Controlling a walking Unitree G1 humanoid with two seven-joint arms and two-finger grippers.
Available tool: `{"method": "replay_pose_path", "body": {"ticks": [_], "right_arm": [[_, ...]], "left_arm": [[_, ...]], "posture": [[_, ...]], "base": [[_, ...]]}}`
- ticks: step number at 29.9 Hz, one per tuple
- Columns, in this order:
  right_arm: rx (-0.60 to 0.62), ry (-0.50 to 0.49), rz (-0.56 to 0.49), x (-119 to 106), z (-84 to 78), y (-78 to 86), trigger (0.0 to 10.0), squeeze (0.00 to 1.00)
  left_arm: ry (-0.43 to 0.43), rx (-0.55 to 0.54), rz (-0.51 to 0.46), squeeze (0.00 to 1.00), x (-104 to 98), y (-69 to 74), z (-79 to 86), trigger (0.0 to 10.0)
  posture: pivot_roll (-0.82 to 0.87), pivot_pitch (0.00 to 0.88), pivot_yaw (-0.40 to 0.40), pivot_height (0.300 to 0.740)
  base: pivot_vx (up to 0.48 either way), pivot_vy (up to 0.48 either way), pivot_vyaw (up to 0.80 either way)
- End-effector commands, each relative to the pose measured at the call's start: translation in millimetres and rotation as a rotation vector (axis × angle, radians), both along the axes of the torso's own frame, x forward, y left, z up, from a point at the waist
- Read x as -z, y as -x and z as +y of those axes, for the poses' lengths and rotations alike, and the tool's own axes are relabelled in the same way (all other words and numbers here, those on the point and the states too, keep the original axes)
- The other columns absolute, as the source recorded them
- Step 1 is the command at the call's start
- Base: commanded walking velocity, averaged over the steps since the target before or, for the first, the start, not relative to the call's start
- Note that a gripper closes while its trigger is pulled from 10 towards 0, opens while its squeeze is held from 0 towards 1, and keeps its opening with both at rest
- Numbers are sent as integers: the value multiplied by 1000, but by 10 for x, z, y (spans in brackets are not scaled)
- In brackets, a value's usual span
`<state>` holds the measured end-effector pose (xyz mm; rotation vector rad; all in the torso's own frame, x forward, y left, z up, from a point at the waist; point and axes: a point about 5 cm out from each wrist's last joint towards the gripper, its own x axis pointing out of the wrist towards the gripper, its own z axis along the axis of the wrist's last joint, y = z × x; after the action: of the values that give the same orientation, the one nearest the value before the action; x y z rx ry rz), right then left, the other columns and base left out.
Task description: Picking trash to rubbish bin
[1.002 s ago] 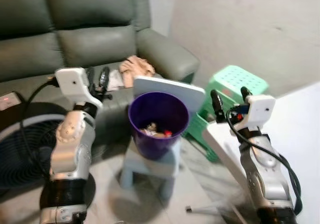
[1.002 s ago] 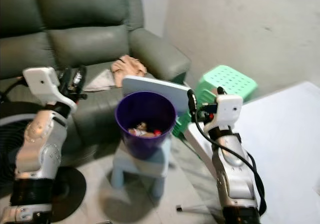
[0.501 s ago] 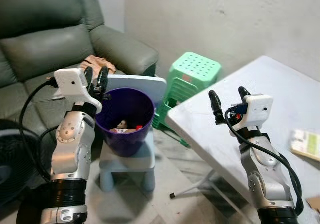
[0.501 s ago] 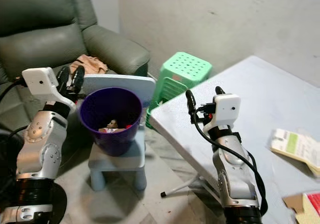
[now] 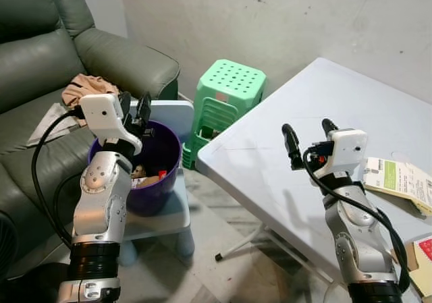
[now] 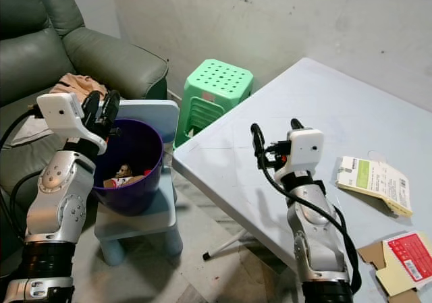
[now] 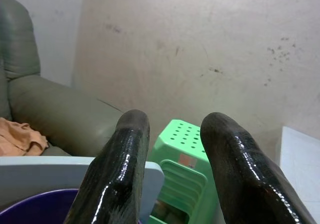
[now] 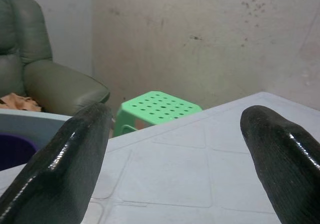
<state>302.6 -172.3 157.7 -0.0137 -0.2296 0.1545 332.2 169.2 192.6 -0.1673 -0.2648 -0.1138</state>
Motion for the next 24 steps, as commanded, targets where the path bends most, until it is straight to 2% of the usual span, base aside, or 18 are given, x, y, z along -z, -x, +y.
{"method": "replay_pose_path", "body": {"ticks": [1, 6, 10, 12, 13, 16, 24], "right_arm": [[17, 6, 9, -1, -34, -6, 10000, 0], [15, 10, 12, -1, -24, -14, 10000, 0], [14, 11, 11, -4, -19, -16, 10000, 0], [15, 11, 13, -2, -22, -17, 10000, 0], [15, 12, 13, -2, -23, -17, 10000, 0], [17, 14, 15, 1, -31, -16, 10000, 0], [16, 17, 18, -5, -32, -17, 10000, 0]], "left_arm": [[-17, 11, 12, 0, 8, -11, -32, 10000], [-65, 30, 16, 0, 16, -4, -58, 10000], [-35, 41, 28, 0, 30, -4, -65, 10000], [38, 26, 18, 0, 17, -1, -39, 10000], [38, 22, 21, 0, 16, -3, -33, 10000], [-18, -2, 27, 0, 27, -11, -12, 10000], [-17, -1, 33, 0, 31, -6, -5, 10000]], "posture": [[-5, 85, -83, 740], [-3, 91, -85, 740], [-4, 94, -85, 740], [-4, 95, -85, 740], [-4, 95, -85, 740], [-4, 97, -85, 740], [-3, 111, -90, 740]], "base": [[0, 0, -775], [0, 0, -769], [0, -409, -769], [0, 0, -763], [0, 0, -763], [0, 0, -763], [0, 0, -755]]}}
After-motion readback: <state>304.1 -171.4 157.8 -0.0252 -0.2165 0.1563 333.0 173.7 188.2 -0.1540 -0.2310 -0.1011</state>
